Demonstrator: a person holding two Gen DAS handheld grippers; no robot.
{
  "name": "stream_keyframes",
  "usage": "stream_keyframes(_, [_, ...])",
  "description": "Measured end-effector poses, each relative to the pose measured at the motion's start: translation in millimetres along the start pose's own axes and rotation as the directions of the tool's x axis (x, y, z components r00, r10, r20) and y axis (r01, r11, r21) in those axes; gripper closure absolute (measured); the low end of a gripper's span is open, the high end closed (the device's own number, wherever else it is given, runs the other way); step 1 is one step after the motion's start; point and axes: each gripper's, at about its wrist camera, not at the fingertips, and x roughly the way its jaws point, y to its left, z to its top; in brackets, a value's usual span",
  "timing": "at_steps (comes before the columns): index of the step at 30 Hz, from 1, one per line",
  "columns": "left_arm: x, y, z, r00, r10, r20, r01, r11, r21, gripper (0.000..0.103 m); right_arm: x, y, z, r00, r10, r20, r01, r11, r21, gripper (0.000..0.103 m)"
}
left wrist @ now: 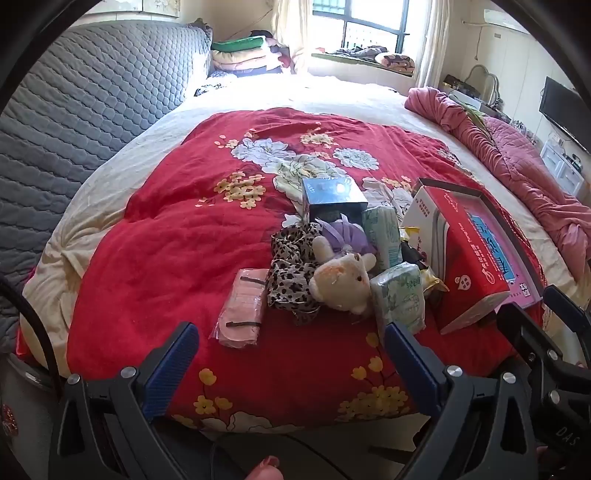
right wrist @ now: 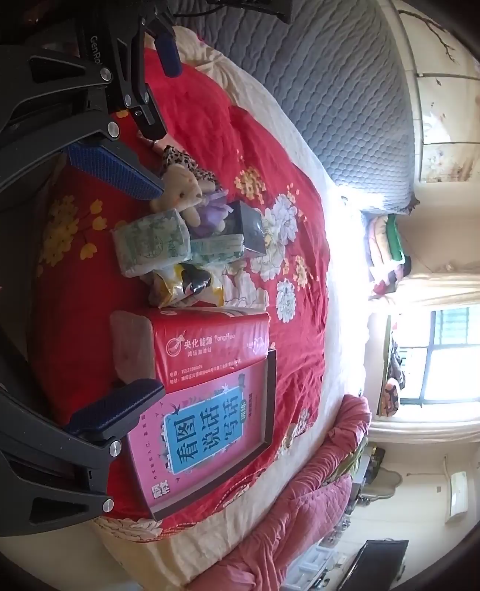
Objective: Organize soft objects
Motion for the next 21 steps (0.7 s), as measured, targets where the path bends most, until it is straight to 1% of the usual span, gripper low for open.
stream_keyframes(21, [0.8, -3.5, -2.6, 1.0, 0.0, -0.002, 0.0, 1.0, 0.005, 0.002, 1.7, 2.9, -1.6, 1.0, 0.005, 0.006, -0.005, 1.0, -0.008, 0.005])
